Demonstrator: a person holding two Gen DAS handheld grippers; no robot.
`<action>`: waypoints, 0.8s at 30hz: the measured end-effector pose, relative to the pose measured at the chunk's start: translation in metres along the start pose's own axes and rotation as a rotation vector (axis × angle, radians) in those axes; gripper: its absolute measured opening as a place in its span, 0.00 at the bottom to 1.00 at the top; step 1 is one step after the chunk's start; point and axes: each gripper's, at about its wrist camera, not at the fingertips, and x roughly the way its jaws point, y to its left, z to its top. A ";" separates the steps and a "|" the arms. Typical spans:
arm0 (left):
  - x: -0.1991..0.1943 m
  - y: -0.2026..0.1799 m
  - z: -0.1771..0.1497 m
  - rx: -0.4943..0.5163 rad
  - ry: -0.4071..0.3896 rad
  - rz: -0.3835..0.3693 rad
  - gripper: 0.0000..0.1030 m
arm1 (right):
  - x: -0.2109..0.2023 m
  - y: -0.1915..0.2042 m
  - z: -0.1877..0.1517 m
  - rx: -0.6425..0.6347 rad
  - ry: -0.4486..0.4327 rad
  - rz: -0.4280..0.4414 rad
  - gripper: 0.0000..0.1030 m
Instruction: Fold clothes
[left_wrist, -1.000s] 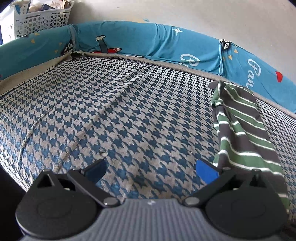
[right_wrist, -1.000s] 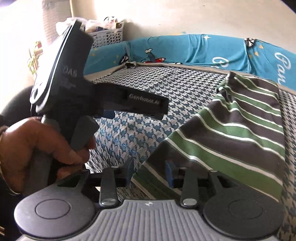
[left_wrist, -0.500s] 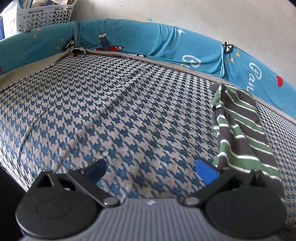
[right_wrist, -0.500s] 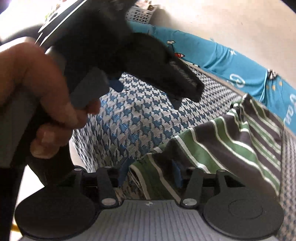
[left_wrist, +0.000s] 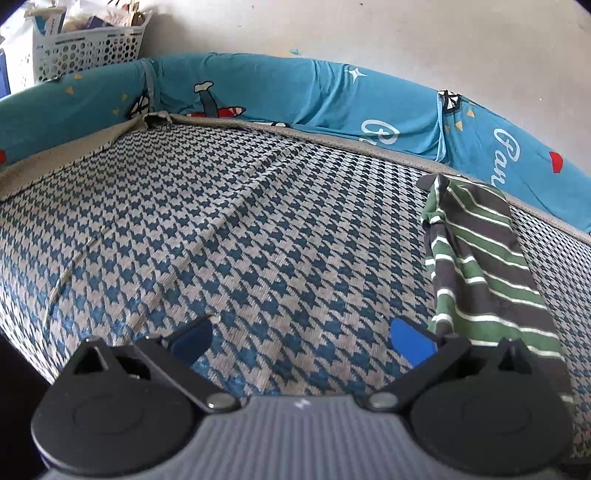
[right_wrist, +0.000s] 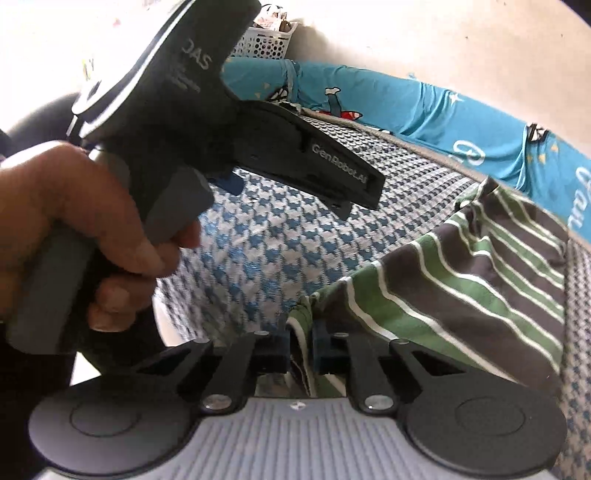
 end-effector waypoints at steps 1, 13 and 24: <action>0.000 -0.001 0.000 0.004 0.001 0.001 1.00 | 0.000 -0.001 -0.001 0.015 0.004 0.014 0.11; 0.004 -0.001 -0.002 -0.002 0.041 -0.023 1.00 | -0.013 -0.007 0.006 0.064 0.000 0.086 0.24; 0.012 -0.018 -0.002 0.062 0.100 -0.067 1.00 | -0.036 -0.067 0.017 0.242 -0.009 0.015 0.36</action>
